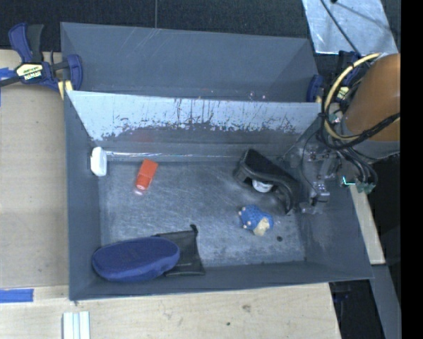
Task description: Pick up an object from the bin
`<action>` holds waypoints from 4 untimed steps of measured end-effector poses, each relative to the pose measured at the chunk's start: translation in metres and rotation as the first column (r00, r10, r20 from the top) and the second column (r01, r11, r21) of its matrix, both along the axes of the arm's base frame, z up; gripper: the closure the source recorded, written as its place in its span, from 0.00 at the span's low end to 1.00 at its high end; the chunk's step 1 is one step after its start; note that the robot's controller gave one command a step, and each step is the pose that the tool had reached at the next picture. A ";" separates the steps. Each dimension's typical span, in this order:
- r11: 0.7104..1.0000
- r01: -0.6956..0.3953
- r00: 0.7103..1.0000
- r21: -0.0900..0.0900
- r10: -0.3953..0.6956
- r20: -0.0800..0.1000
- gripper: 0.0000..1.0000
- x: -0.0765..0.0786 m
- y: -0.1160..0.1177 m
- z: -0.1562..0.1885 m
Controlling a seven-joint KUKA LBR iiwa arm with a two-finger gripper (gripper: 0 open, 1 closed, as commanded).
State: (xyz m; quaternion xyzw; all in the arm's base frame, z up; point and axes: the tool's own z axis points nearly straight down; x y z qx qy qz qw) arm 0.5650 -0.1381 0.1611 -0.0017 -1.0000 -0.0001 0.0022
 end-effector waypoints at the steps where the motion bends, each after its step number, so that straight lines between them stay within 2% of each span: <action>1: 0.999 0.032 0.999 0.002 -0.032 0.000 0.00 0.031 0.015 -0.080; 2: 1.000 0.018 1.000 0.000 -0.018 0.010 0.00 0.047 0.047 -0.091; 3: 1.000 0.019 1.000 -0.002 -0.019 0.015 1.00 0.048 0.045 -0.089; 4: 0.982 0.187 0.982 -0.003 -0.187 0.013 1.00 0.031 0.063 -0.089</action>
Offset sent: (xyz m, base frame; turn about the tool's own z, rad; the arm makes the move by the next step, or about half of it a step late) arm 0.0316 0.0140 -0.0753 0.0339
